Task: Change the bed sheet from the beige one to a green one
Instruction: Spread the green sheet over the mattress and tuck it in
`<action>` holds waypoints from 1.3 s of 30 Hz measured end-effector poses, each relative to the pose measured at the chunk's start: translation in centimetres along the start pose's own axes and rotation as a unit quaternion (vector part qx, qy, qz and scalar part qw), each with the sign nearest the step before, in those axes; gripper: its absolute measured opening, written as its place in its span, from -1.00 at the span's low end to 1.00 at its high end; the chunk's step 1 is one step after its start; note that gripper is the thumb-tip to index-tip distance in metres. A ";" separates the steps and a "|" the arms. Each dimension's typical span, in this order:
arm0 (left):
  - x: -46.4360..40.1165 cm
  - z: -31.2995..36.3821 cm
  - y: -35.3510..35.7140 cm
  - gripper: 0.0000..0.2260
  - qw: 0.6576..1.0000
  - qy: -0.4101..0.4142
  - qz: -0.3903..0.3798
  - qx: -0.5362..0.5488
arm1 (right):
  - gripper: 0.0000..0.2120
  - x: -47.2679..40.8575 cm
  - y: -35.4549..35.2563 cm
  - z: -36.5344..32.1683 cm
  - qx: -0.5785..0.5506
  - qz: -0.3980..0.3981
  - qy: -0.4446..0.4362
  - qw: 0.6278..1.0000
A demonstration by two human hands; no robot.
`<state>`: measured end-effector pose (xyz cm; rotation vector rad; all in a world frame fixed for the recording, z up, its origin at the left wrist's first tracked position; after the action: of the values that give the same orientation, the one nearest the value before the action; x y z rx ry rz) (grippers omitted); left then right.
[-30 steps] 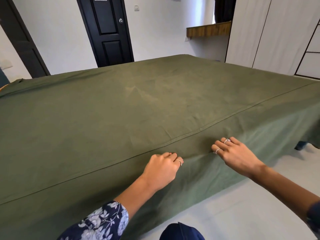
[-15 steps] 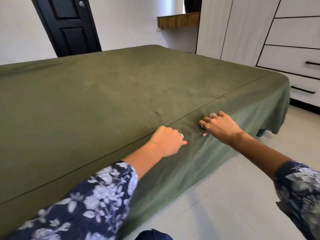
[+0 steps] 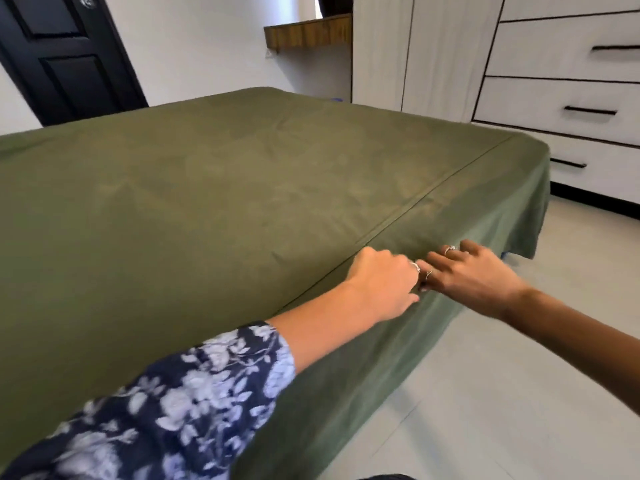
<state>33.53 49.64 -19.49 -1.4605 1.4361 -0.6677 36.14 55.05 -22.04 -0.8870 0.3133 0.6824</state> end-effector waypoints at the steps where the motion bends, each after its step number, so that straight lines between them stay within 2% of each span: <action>1: -1.3 0.0 0.3 -0.64 1.000 -0.007 0.001 0.017 | -0.71 0.3 0.8 1.9 0.016 -0.018 0.019 1.000; 3: -3.6 0.0 1.2 -0.66 0.998 -0.012 0.000 0.057 | -0.62 1.0 2.8 6.6 0.038 -0.075 0.066 0.994; 5: -5.1 0.4 2.7 -0.72 0.994 -0.014 -0.011 0.106 | -0.63 2.0 4.4 10.0 0.045 -0.127 0.084 0.987; 8: -6.6 1.2 3.7 -0.79 0.992 -0.011 -0.015 0.127 | -0.64 3.2 5.7 11.8 0.034 -0.146 0.073 0.986; 12: -7.3 1.6 4.4 -0.77 0.996 0.000 0.003 0.093 | -0.53 3.9 6.6 13.8 0.051 -0.079 0.082 0.992; 15: -7.4 1.6 4.4 -0.80 0.997 -0.004 0.015 0.078 | -0.71 3.8 7.5 13.2 -0.022 -0.030 0.004 0.999; 17: -7.7 1.3 4.5 -0.72 0.997 -0.043 0.024 0.067 | -0.78 3.6 8.2 13.2 -0.056 -0.012 -0.055 0.997; 21: -8.1 1.4 4.9 -0.71 0.997 -0.066 0.028 0.024 | -0.79 4.0 8.7 13.1 -0.099 0.043 -0.138 0.984; 23: -8.2 1.5 4.7 -0.72 0.996 -0.067 0.045 0.024 | -0.75 3.9 8.5 13.5 -0.124 0.067 -0.157 0.978; 27: -8.1 2.6 3.8 -0.79 0.998 -0.054 0.032 0.022 | -0.83 4.9 7.6 13.9 -0.178 0.121 -0.180 0.960; 29: -8.2 3.4 3.2 -0.81 0.998 -0.057 0.023 0.000 | -0.88 6.3 7.4 14.2 -0.195 0.127 -0.177 0.956; 32: -8.8 3.3 3.2 -0.73 0.997 -0.072 -0.013 -0.020 | -0.92 6.9 8.1 14.8 -0.191 0.112 -0.158 0.962; 35: -11.1 2.9 2.9 -0.63 0.993 -0.100 -0.016 -0.057 | -0.70 6.2 9.6 18.1 -0.162 0.087 -0.102 0.978; 38: -15.3 3.9 3.3 -0.59 0.986 -0.141 -0.018 -0.083 | -0.59 7.4 12.8 23.1 -0.134 0.011 -0.039 0.990; 39: -16.7 4.1 4.0 -0.61 0.982 -0.170 -0.044 -0.077 | -0.59 8.1 13.7 24.3 -0.135 -0.022 -0.021 0.990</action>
<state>32.64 67.21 -20.81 -1.6741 1.1830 -0.3427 32.60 83.79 -19.82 -1.1312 0.1641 0.7116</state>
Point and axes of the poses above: each hand's wrist, its own x-axis away from the middle knuckle, its own y-axis out of the palm, z = x × y, the point moved 9 cm from there along -x, towards the middle knuckle, and after that the axes turned 7 degrees about z, right-handed, at the moved point
